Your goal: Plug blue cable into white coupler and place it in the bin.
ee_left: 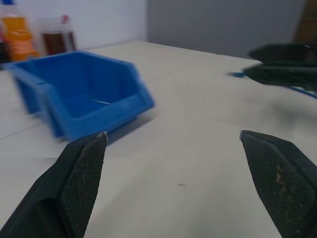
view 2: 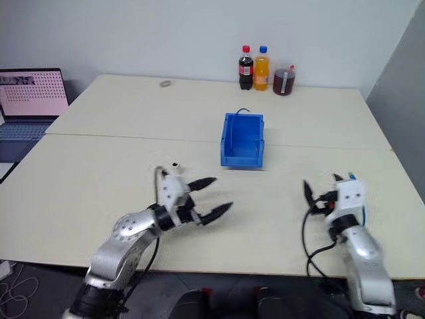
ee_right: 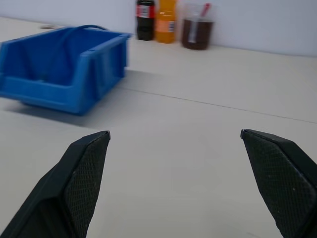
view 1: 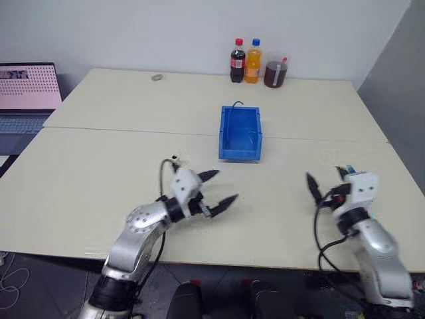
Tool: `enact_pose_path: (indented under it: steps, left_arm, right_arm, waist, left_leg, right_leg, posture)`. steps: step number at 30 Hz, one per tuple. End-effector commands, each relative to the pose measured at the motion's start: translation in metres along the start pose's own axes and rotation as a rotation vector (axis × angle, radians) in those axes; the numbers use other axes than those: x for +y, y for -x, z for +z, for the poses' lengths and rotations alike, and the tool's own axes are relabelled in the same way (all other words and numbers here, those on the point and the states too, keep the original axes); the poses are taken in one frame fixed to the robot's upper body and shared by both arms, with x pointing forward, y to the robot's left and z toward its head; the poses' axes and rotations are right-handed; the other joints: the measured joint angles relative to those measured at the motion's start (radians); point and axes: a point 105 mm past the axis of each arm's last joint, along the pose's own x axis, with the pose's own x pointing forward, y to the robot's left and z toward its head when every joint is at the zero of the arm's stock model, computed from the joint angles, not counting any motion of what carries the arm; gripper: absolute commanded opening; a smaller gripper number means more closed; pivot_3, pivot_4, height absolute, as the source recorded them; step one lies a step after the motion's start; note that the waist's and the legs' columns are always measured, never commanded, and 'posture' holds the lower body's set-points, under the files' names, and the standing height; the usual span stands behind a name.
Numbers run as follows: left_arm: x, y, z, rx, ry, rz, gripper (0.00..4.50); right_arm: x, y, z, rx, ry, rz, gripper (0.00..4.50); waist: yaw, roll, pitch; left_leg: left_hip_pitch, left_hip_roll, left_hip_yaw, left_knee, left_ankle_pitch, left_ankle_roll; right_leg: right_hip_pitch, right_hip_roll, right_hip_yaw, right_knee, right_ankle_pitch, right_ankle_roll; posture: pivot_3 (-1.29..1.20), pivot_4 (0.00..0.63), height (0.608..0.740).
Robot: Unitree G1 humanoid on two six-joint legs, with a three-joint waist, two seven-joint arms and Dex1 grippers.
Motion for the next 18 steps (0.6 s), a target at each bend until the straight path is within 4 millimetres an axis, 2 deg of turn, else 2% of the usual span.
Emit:
enact_pose_path:
  steps: [1, 3, 5, 10, 18]
  left_arm:
    - [-0.015, -0.018, 0.016, 0.013, 0.017, -0.130, 4.50]
    - [-0.019, -0.025, 0.022, 0.045, 0.027, -0.198, 4.50]
    - [-0.019, -0.030, 0.029, 0.054, 0.021, -0.231, 4.50]
    - [-0.018, -0.042, 0.048, 0.031, 0.022, -0.279, 4.50]
    - [-0.026, -0.042, 0.048, 0.060, -0.012, -0.362, 4.50]
  right_arm:
    - [-0.041, 0.005, 0.010, 0.041, 0.021, -0.109, 4.49]
    - [-0.063, 0.006, 0.003, 0.124, 0.026, -0.149, 4.49]
    - [-0.074, 0.006, -0.006, 0.201, 0.002, -0.157, 4.49]
    - [-0.086, -0.002, -0.031, 0.338, -0.077, -0.109, 4.49]
    - [-0.102, -0.029, -0.045, 0.412, -0.126, -0.080, 4.49]
  waist:
    - [-0.001, 0.000, 0.000]
    - [-0.005, 0.001, 0.000]
    - [-0.006, 0.002, -0.001]
    - [-0.008, 0.005, -0.002]
    - [-0.012, 0.008, -0.002]
  left_leg:
    - [0.000, 0.000, 0.000, 0.000, 0.000, 0.000]
    - [0.000, 0.000, 0.000, 0.000, 0.000, 0.000]
    - [0.000, 0.000, -0.001, 0.000, 0.000, 0.000]
    - [0.000, 0.000, -0.001, 0.000, 0.000, 0.000]
    - [0.000, -0.001, 0.000, 0.000, 0.000, 0.000]
  right_leg:
    - [0.000, 0.000, 0.000, 0.000, 0.000, 0.000]
    - [0.000, 0.001, 0.000, 0.000, 0.000, 0.000]
    - [0.000, 0.001, 0.000, 0.000, 0.000, 0.000]
    - [0.000, 0.001, 0.000, 0.000, 0.000, 0.000]
    - [0.000, 0.001, 0.001, 0.000, 0.000, 0.000]
  posture:
    - [0.00, 0.150, 0.740]
    - [0.00, 0.150, 0.740]
    - [0.00, 0.150, 0.740]
    - [0.00, 0.150, 0.740]
    - [0.00, 0.150, 0.740]
